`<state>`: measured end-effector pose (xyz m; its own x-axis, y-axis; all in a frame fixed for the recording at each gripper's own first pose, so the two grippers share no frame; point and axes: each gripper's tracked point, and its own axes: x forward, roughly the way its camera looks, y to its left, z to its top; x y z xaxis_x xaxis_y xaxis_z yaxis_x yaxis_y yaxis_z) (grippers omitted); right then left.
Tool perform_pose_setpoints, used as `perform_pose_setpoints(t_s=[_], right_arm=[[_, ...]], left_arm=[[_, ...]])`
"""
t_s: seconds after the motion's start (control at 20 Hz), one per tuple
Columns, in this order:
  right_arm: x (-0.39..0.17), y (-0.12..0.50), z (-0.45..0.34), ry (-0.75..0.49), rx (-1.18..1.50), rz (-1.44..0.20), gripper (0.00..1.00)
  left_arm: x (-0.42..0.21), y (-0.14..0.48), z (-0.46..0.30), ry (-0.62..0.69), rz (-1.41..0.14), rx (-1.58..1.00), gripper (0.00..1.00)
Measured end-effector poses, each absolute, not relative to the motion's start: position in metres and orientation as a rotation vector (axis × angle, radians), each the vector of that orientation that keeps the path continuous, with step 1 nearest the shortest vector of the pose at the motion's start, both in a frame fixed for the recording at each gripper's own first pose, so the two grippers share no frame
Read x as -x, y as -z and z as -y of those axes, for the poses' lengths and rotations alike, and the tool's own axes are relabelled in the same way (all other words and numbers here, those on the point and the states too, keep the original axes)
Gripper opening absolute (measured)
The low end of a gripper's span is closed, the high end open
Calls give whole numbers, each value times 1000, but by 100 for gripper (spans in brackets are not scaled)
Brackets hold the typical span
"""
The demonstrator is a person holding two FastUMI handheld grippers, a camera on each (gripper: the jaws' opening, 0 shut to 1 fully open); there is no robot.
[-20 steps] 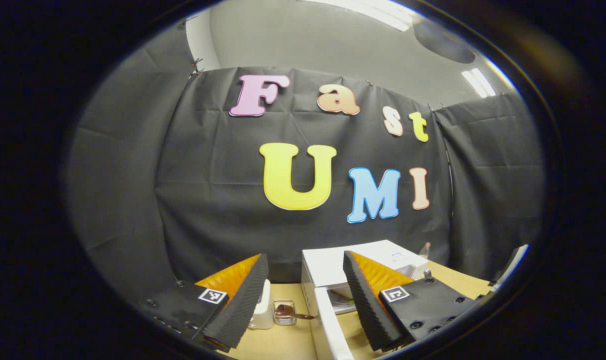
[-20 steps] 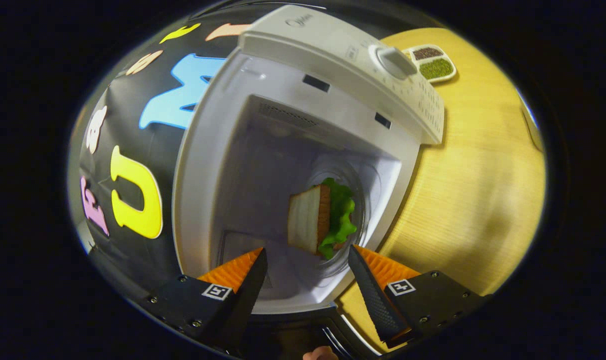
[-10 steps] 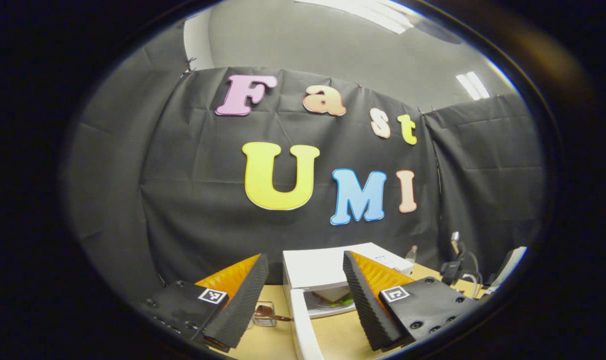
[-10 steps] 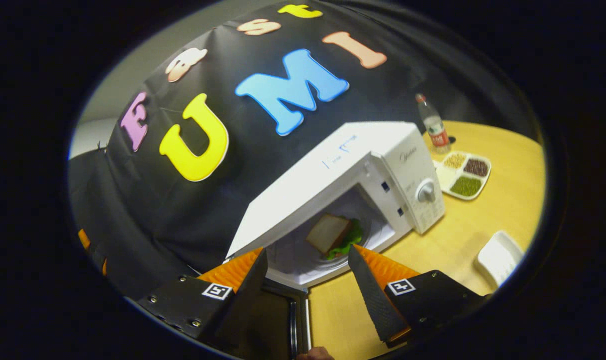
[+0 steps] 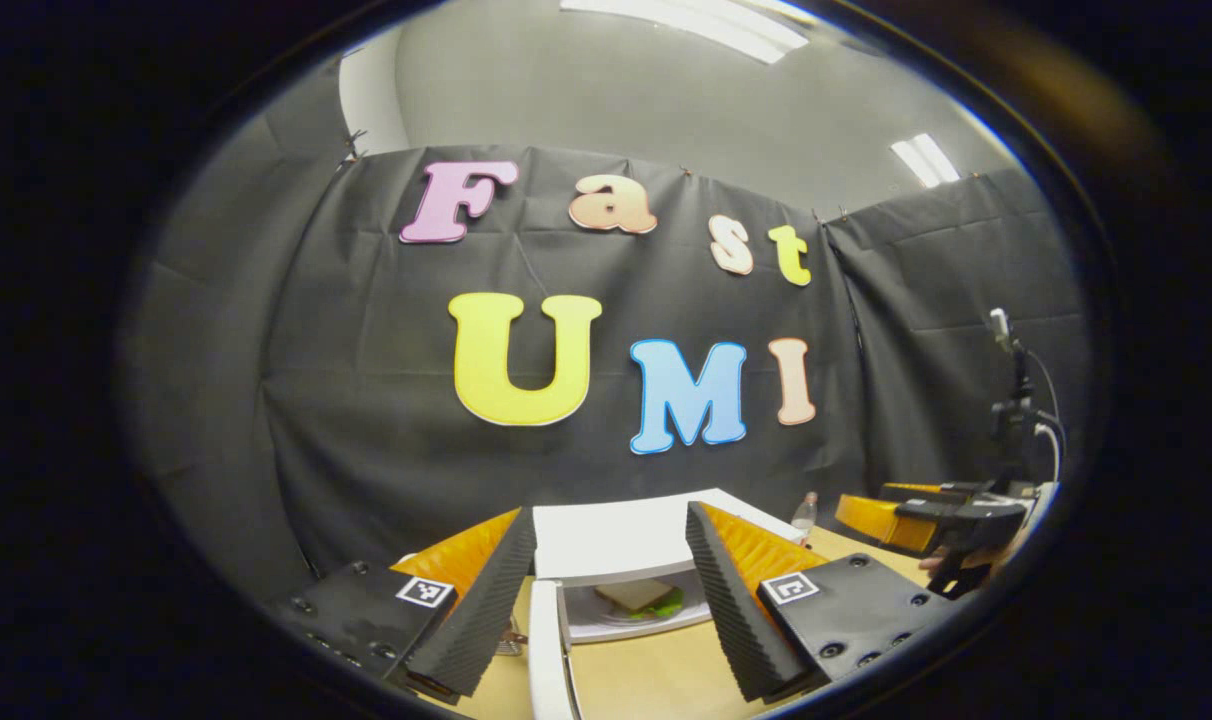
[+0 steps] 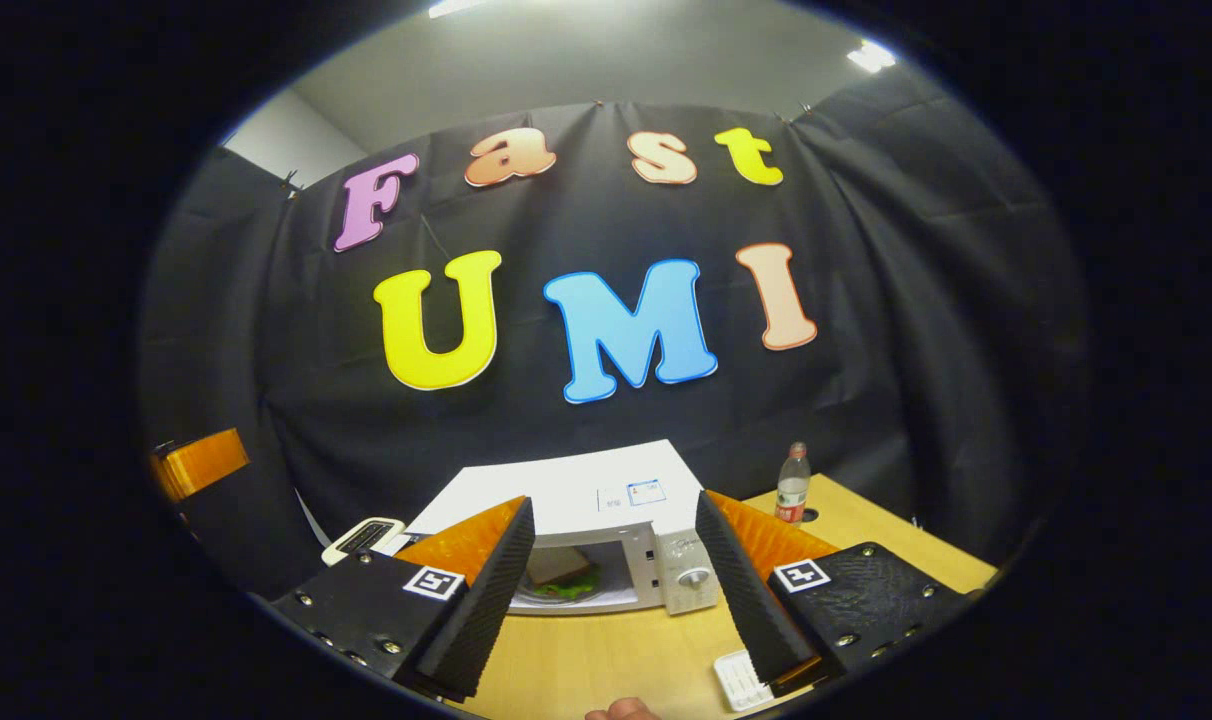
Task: Open the microwave oven with the left hand, put the food in, and close the microwave oven.
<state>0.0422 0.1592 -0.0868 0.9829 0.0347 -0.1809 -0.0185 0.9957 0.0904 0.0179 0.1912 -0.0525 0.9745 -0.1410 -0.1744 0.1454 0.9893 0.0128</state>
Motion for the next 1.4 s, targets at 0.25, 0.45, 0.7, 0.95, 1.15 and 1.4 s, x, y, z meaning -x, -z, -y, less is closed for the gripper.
perform_pose_setpoints(t_s=[0.25, 0.45, 0.7, 0.95, 1.15, 1.4], right_arm=[[-29, 39, -135, -9, -66, -108, 96], [-25, 28, -125, -5, -34, -71, 96], [-23, 28, -126, -10, -24, -67, 96], [-27, 34, -137, -38, -34, -85, 96], [-24, 33, -146, -49, -30, -89, 96], [-22, 37, -151, -37, -40, -94, 96]], left_arm=[[-12, 38, -171, 123, -140, -47, 95], [-11, 33, -169, 95, -136, -49, 96], [-1, 42, -172, 93, -167, -40, 96], [16, 55, -203, 77, -218, -69, 25], [51, 80, -265, -11, -293, -99, 9], [100, 151, -322, -51, -462, -90, 9]])
